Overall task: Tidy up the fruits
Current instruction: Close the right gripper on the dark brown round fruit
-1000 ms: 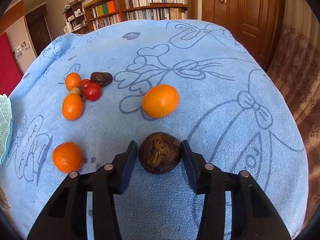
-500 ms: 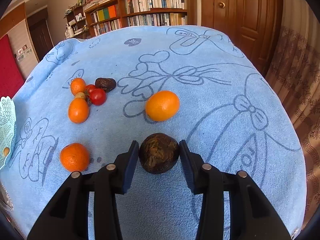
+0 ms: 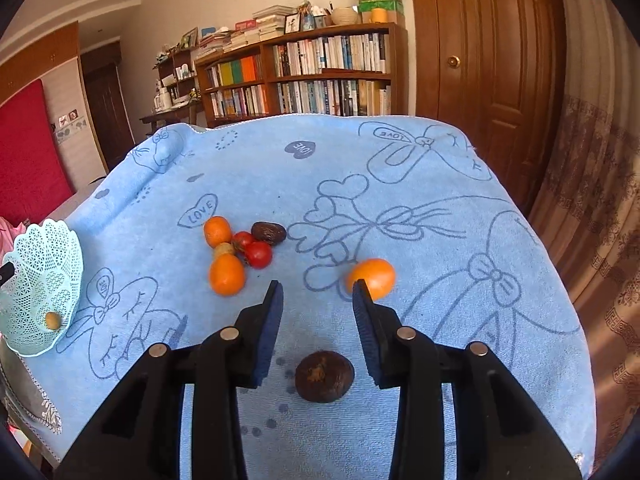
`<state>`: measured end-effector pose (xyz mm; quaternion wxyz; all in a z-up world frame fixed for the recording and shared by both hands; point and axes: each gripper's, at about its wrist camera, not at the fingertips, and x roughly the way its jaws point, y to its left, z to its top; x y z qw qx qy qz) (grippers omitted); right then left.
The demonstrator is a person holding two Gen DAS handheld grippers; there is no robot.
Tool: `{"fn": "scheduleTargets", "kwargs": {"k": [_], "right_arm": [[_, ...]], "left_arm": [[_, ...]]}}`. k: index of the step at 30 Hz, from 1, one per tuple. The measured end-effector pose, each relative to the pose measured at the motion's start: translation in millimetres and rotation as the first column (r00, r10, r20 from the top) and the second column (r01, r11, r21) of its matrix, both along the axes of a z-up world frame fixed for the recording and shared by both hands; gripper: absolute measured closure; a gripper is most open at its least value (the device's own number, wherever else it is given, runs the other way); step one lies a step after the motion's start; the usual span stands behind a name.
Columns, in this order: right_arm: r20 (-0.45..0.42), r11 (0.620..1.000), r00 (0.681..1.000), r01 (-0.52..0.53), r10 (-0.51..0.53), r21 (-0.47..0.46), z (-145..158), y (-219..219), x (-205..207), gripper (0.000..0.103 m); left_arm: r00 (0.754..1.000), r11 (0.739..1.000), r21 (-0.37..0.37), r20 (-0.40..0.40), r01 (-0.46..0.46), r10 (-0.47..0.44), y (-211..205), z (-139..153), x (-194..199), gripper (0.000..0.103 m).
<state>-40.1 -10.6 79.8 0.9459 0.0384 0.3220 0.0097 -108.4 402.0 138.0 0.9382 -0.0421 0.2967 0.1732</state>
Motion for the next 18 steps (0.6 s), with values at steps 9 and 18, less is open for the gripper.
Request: {"fn": "scheduleTargets", "kwargs": {"k": [9, 18], "right_arm": [[-0.176, 0.991, 0.984, 0.023, 0.000, 0.130, -42, -27, 13, 0.052], [-0.243, 0.995, 0.969, -0.026, 0.048, 0.096, -69, -4, 20, 0.052]], "left_arm": [[0.999, 1.000, -0.005, 0.026, 0.020, -0.020, -4, 7, -8, 0.017], [0.998, 0.998, -0.003, 0.016, 0.059, -0.059, -14, 5, -9, 0.017]]}}
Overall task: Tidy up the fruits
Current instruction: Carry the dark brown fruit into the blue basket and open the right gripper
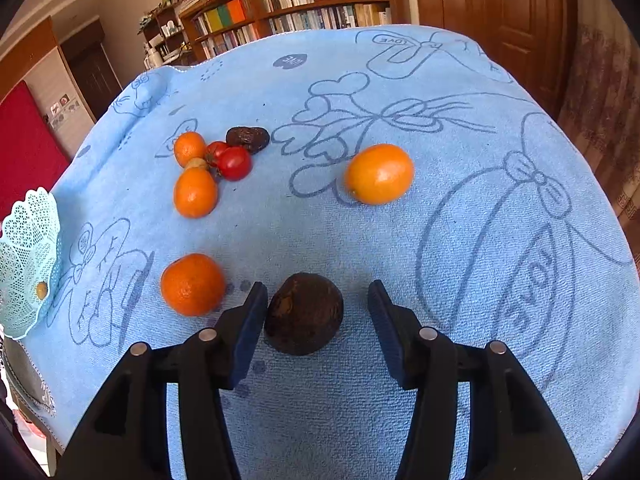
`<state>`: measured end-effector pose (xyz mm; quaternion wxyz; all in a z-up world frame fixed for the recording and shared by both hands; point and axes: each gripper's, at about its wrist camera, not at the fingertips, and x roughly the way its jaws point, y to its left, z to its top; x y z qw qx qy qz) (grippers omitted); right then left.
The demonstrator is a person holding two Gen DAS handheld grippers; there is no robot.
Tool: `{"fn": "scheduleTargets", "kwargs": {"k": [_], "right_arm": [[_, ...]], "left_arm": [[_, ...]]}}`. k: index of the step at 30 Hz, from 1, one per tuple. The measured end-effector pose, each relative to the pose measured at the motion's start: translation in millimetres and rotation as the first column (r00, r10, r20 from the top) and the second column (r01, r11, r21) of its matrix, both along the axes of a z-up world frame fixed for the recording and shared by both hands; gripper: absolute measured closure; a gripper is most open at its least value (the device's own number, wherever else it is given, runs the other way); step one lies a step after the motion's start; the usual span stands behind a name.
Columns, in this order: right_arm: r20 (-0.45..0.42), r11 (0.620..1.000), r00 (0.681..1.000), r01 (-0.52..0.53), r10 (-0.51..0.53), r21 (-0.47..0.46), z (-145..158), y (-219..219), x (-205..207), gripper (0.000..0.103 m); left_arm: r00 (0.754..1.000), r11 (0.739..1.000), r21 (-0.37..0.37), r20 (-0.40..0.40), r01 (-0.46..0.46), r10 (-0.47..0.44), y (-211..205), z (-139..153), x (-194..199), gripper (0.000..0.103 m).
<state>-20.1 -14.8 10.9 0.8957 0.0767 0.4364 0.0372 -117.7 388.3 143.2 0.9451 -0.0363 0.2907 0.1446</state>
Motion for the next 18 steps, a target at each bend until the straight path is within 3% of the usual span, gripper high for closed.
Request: {"fn": "scheduleTargets", "kwargs": {"k": [2, 7, 10, 14, 18], "right_arm": [[0.008, 1.000, 1.000, -0.023, 0.023, -0.003, 2, 3, -2, 0.064], [0.083, 0.997, 0.996, 0.020, -0.014, -0.078, 21, 10, -13, 0.064], [0.167, 0.998, 0.986, 0.014, -0.004, -0.061, 50, 19, -22, 0.064], [0.227, 0.993, 0.967, -0.119, 0.114, 0.009, 80, 55, -26, 0.064], [0.226, 0.958, 0.935, -0.286, 0.272, 0.033, 92, 114, -20, 0.064]], "left_arm": [[1.000, 1.000, 0.002, -0.003, 0.008, -0.008, -3, -1, 0, 0.017], [1.000, 1.000, 0.008, 0.009, 0.018, -0.018, -7, 3, -3, 0.017], [1.000, 1.000, -0.003, 0.025, 0.018, -0.018, -3, 9, -7, 0.017], [0.999, 1.000, -0.023, 0.046, 0.004, -0.003, 5, 15, -14, 0.016], [0.998, 1.000, -0.026, 0.066, -0.004, 0.006, 11, 21, -20, 0.016]]}}
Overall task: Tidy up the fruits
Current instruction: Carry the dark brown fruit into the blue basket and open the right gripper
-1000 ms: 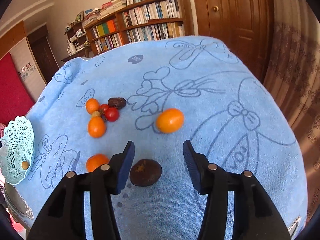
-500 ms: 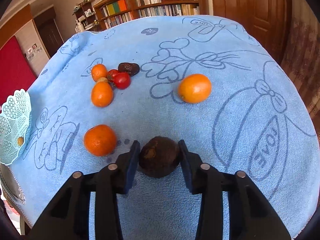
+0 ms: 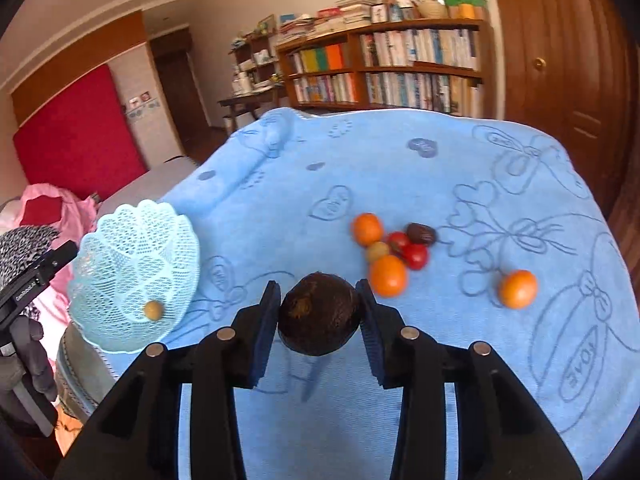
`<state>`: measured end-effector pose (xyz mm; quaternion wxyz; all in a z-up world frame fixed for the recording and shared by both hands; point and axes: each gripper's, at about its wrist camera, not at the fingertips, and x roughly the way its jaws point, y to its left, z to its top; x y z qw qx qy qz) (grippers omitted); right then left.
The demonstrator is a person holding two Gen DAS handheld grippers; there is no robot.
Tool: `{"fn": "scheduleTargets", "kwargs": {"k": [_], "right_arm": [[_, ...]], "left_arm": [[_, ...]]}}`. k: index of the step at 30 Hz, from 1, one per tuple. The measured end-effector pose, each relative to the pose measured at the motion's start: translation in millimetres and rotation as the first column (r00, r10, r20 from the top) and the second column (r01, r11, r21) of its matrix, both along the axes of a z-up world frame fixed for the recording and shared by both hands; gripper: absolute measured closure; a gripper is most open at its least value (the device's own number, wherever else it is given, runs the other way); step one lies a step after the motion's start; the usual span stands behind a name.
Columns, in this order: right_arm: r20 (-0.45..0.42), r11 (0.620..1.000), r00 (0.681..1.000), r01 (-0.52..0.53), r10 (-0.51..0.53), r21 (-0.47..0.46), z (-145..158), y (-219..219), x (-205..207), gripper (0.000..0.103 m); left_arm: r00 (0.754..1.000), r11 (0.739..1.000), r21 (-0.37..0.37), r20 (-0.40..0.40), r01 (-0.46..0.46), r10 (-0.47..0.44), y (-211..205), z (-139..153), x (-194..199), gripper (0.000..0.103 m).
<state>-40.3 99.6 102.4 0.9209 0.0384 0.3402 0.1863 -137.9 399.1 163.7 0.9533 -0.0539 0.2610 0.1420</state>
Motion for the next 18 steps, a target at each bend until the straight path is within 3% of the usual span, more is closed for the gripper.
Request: {"fn": "scheduleTargets", "kwargs": {"k": [10, 18], "right_arm": [[-0.088, 0.971, 0.967, -0.239, 0.238, 0.004, -9, 133, 23, 0.064], [-0.187, 0.957, 0.939, -0.281, 0.289, 0.066, -31, 176, 48, 0.063]], "left_arm": [[1.000, 1.000, -0.027, 0.029, 0.001, 0.000, 13, 4, -15, 0.016], [1.000, 0.999, -0.049, 0.026, -0.011, 0.013, 21, 1, -17, 0.016]]}}
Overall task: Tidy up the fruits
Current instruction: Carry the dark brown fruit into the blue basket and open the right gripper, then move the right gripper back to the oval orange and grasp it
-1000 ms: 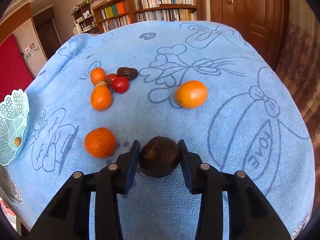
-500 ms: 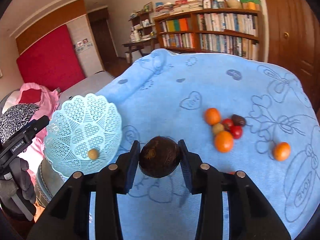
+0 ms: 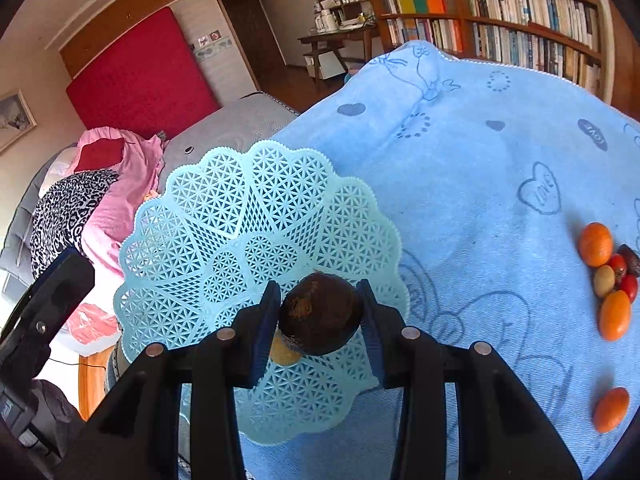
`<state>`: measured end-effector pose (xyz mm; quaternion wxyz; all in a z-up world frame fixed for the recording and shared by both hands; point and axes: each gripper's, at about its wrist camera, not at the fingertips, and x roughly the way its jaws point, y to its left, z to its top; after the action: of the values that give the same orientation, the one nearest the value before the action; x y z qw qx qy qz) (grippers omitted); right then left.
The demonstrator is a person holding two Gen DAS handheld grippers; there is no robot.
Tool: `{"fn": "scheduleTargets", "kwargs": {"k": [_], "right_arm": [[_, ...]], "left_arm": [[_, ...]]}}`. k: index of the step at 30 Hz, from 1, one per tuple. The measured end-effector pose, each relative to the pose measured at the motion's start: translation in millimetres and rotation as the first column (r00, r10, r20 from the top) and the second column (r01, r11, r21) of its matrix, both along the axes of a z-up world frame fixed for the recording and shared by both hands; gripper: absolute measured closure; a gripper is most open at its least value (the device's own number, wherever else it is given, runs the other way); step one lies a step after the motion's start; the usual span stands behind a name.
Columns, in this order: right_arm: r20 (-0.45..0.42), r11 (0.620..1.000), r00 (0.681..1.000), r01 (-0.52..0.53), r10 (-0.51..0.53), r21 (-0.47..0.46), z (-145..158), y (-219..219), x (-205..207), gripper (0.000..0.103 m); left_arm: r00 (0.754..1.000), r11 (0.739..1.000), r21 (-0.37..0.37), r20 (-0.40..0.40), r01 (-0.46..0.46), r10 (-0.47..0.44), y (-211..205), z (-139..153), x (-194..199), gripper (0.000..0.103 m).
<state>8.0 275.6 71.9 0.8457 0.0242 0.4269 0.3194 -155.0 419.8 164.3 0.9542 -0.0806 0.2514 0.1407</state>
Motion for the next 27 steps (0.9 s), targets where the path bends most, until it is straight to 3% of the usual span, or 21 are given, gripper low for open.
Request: {"fn": "scheduleTargets", "kwargs": {"k": [6, 16, 25, 27], "right_arm": [[0.004, 1.000, 1.000, 0.026, -0.026, 0.011, -4, -6, 1, 0.055], [0.035, 0.981, 0.981, 0.187, -0.189, 0.055, 4, -81, -7, 0.050], [0.032, 0.918, 0.918, 0.396, -0.396, 0.024, -11, -177, -3, 0.048], [0.042, 0.894, 0.893, 0.448, -0.448, 0.008, -13, -201, -2, 0.048]], "left_arm": [[1.000, 1.000, -0.002, -0.019, 0.009, -0.009, -3, -4, 5, 0.015], [0.999, 0.999, 0.015, -0.038, 0.038, -0.037, -18, -8, 11, 0.015], [0.989, 0.989, 0.067, -0.076, 0.134, -0.128, -60, -15, 20, 0.015], [0.985, 0.984, 0.079, -0.084, 0.157, -0.151, -70, -16, 22, 0.009]]}}
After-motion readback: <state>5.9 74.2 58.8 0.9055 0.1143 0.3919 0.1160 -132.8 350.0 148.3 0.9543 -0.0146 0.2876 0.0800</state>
